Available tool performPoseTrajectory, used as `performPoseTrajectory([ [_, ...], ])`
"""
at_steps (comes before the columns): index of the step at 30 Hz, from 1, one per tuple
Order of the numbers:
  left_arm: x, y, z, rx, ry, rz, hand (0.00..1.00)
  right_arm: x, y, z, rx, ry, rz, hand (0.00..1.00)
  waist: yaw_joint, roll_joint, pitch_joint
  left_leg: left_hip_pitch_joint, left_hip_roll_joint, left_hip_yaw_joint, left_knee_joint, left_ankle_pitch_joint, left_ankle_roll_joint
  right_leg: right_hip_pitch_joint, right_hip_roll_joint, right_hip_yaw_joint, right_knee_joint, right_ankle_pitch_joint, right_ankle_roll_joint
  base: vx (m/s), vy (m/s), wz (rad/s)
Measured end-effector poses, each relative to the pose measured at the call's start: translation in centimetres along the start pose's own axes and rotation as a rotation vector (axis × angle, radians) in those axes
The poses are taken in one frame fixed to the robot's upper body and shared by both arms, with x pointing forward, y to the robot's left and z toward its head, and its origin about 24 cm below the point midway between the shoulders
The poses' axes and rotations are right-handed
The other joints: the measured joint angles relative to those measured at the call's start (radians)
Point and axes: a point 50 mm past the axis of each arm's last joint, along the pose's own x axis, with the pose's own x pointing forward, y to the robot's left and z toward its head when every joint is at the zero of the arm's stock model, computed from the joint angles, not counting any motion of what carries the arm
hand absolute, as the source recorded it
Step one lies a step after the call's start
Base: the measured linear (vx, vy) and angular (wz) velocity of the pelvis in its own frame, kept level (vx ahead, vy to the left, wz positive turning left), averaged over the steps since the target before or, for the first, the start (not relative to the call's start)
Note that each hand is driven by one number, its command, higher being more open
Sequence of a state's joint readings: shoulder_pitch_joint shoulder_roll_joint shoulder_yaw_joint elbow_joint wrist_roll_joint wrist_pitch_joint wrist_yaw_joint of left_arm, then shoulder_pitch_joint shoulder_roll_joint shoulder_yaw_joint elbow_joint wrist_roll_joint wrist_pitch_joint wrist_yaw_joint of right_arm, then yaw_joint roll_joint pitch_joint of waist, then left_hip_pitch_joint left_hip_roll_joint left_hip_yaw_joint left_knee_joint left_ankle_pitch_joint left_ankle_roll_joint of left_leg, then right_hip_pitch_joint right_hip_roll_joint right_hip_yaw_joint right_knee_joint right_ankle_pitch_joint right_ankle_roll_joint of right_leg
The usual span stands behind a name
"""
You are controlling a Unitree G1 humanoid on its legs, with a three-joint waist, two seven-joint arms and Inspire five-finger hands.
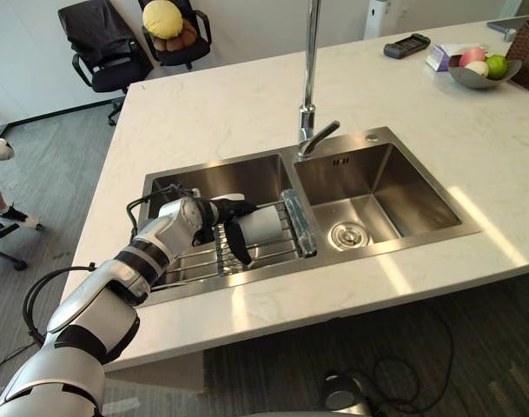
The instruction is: Walk over to the sink, pick up the cup, carry it to the dishwasher, place the cup inside the dishwasher, then close the dishwasher door
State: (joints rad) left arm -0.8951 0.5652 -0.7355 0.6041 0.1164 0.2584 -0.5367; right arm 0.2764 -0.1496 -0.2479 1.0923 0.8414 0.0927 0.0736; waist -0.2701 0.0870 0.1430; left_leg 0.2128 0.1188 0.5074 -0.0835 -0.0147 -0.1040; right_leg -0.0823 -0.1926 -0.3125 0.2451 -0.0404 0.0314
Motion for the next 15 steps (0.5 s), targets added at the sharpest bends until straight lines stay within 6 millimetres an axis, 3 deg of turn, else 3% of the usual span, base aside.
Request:
performPoseTrajectory([
  [15, 0.6, -1.2, -0.5, -0.006, -0.017, 0.086, 0.00, 0.0, 0.1, 0.0, -0.019, -0.009, 0.007, 1.00, -0.011, -0.006, 0.005, 0.010, -0.001, 0.016, -0.003, -0.002, -0.003, 0.010, -0.007, -0.005, 0.000, -0.004, 0.005, -0.01, 0.001, 0.00],
])
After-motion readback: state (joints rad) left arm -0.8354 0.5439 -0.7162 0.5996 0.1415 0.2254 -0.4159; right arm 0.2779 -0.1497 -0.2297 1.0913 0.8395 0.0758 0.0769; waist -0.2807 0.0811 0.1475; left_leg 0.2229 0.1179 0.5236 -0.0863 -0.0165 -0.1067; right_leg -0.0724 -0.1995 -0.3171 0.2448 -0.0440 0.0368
